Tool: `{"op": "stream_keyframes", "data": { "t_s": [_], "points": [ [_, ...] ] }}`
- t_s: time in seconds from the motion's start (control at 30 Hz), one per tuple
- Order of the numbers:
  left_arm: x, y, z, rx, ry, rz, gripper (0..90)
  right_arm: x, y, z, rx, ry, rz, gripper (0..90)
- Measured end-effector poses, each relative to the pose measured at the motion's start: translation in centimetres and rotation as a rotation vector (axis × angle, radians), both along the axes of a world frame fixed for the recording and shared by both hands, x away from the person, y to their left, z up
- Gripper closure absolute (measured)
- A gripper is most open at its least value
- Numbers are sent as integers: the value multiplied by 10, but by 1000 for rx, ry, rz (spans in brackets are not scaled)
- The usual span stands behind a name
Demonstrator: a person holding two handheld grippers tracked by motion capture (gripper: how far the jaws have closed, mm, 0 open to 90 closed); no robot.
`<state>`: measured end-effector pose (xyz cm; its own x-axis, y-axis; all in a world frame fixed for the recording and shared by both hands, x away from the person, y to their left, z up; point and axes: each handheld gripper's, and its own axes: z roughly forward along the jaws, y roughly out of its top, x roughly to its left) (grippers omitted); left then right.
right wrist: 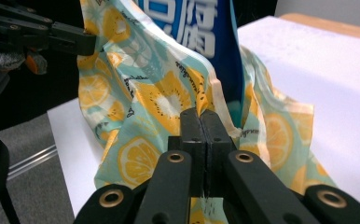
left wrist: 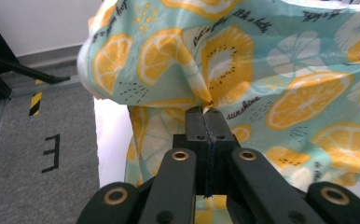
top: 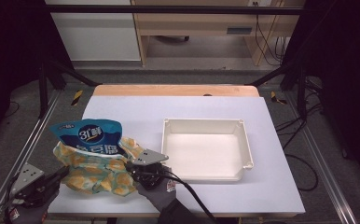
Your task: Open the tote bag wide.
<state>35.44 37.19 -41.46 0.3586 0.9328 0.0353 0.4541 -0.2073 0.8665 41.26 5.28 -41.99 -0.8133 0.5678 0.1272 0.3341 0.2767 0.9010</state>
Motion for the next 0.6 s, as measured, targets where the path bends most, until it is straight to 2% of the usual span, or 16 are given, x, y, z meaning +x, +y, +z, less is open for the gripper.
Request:
{"op": "stream_keyframes", "data": {
  "t_s": [0.17,0.6],
  "points": [
    [2,4,-9,7,40,11,897,1,3,-10,-26,17,-3,896],
    [11,6,-29,49,137,-2,897,4,13,-30,-77,51,-4,887]
  ]
}}
